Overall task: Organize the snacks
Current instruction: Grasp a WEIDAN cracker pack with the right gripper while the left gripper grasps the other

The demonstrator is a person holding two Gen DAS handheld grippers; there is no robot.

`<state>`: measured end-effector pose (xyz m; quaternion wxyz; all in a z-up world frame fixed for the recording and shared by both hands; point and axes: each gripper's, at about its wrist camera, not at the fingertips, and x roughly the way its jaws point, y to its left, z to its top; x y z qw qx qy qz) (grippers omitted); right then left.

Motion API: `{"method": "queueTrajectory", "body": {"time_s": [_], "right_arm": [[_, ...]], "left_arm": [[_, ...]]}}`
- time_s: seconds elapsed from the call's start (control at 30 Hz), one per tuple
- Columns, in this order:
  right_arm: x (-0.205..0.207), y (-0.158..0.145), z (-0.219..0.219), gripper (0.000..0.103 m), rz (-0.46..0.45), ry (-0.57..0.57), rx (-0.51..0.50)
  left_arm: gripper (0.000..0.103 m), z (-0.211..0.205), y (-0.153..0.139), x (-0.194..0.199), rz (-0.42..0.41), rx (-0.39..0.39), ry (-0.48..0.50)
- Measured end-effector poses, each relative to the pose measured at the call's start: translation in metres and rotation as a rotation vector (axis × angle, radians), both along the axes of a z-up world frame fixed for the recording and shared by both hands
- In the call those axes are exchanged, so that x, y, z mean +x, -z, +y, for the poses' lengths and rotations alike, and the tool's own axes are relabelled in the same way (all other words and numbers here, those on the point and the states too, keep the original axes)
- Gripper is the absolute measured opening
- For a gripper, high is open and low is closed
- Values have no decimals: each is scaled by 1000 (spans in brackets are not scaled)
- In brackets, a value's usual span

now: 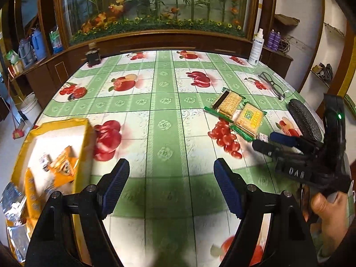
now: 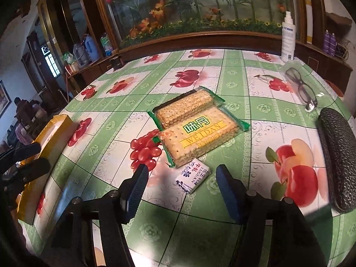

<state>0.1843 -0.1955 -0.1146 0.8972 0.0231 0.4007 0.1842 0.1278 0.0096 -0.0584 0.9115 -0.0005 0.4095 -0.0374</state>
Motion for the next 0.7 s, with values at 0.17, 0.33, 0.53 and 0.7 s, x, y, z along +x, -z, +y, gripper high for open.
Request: {"method": "queueTrajectory", "body": {"time_s": [0.17,0.33,0.53,0.7], "right_arm": [[9,6,2,55,21,4,-20],[14,8,-3,48,31,14,-5],[16,9,-4,48,33,9,-13],[19,6,-14,50,44,31,57]], "left_arm": [[78,-10,5,30,23,-17,7],[78,-22,6,44,25,-8,31],[78,-31,12,53,38,-11,53],[78,-34,15,64,43,-17,52]]}}
